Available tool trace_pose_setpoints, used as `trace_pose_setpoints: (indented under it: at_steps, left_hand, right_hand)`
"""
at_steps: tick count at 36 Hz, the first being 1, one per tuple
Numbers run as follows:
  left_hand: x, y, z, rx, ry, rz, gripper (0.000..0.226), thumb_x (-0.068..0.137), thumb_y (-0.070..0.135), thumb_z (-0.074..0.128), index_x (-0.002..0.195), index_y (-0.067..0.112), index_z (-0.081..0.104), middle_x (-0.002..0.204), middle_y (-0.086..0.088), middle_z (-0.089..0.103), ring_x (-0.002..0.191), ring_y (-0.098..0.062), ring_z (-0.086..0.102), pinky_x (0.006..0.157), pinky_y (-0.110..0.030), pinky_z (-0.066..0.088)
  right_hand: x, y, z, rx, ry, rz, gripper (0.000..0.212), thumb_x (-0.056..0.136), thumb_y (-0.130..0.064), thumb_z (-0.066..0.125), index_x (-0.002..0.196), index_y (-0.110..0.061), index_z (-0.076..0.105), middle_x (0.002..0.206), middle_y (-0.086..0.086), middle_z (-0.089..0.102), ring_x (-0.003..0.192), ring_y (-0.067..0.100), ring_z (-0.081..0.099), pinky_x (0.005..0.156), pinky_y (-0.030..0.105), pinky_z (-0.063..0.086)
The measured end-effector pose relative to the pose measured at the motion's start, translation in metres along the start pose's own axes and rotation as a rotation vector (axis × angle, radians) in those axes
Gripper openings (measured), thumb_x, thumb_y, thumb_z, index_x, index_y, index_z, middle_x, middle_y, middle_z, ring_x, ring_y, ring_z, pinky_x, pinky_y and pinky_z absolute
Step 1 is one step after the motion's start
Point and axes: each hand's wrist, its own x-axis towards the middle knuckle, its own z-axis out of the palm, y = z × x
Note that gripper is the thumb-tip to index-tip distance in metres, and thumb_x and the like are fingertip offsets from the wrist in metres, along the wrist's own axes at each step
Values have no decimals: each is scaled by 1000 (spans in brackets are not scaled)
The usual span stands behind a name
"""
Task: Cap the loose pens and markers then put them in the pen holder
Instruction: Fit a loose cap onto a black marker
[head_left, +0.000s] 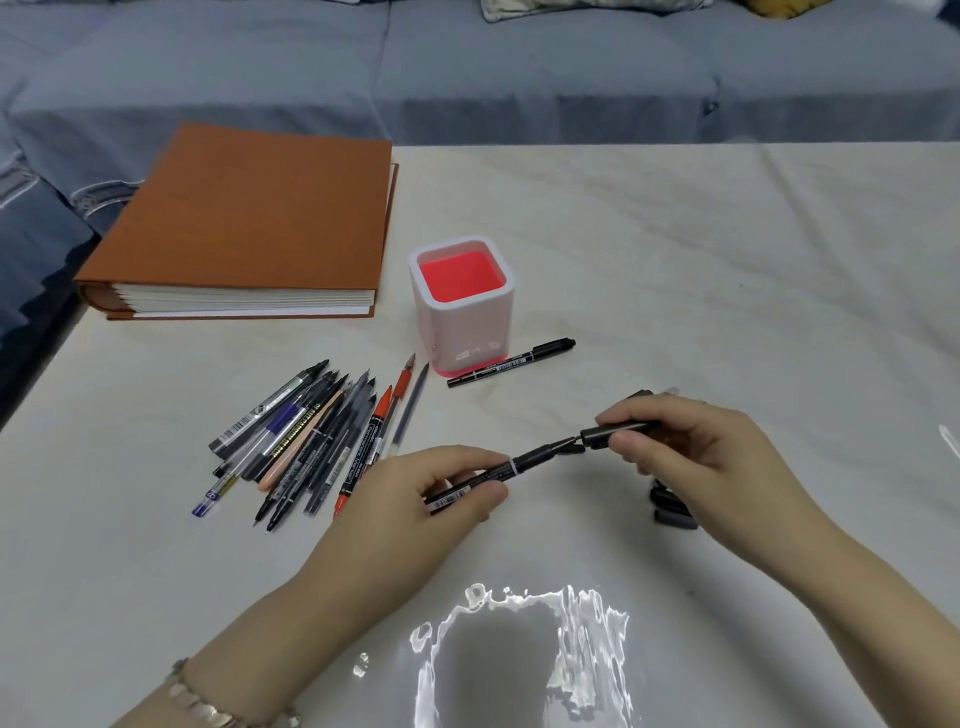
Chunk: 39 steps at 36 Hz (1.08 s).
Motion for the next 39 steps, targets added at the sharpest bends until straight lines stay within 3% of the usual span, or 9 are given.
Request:
trace_pose_setpoints:
  at_steps: [8,11,15,20,22,25,30,35,39]
  left_hand:
    - [1,1,2,157,-4,121,19,78,42,61,91,55,57,84,38,62,82,8,60,71,-7,42]
    - [0,-1,1,212,16,224,30,73,53,49,102,49,53,83,24,63,75,-1,59,63,-7,38]
    - [-1,0,-1,259,33,303,32,76,50,45,105,41,54,79,10,61,67,-6,55,58,-12,38]
    - [-1,0,1,250,18,227,25,73,53,45,97,48,52,82,13,60,70,-6,54,57,-14,37]
    - [1,2,1,283,-8,166,19,75,51,47,95,51,48,87,22,58,76,-4,54,60,-16,39]
    - [8,0,2,340,-49,62,9,86,42,50,86,42,59,79,35,57,79,-1,56,65,-17,41]
    - [16,-16,1,298,-33,-92,18,88,33,54,75,46,55,66,10,65,70,12,53,64,-19,43]
    - [12,-29,7,265,-53,-127,19,86,32,56,72,45,56,69,32,61,70,10,55,64,-18,41]
    - [9,-30,15,241,-47,-132,20,85,32,58,71,46,57,67,32,63,73,9,58,65,-15,41]
  right_hand:
    - [-4,-6,9,-59,-61,-35,26,81,-15,63,76,-41,65,65,-29,61,65,-1,54,52,7,39]
    - [-4,-9,6,-32,-62,-59,26,79,-12,64,74,-37,68,58,-29,60,60,-3,54,52,5,39]
    - [-5,-10,4,-64,-59,-123,15,73,-33,72,83,-41,66,65,-26,62,64,-1,55,54,4,40]
    - [-4,-4,7,-172,-39,-233,17,72,-42,58,85,-37,67,81,-11,63,63,3,53,56,4,39]
    - [-2,2,10,-216,-45,-213,6,77,-37,62,79,-42,65,89,-16,63,71,4,55,61,6,38]
    - [0,23,14,-303,-23,-160,15,85,-21,60,85,-36,61,83,-16,63,79,-7,52,67,4,35]
    - [5,65,14,-537,-13,-90,11,86,-18,60,94,-19,66,82,-18,54,86,10,41,81,5,27]
    - [5,73,6,-594,-1,-114,20,85,-21,62,104,-17,67,90,-13,58,89,9,38,80,15,24]
    - [3,71,-21,-645,86,-39,17,84,-13,62,99,-16,68,88,-10,59,88,10,40,76,13,23]
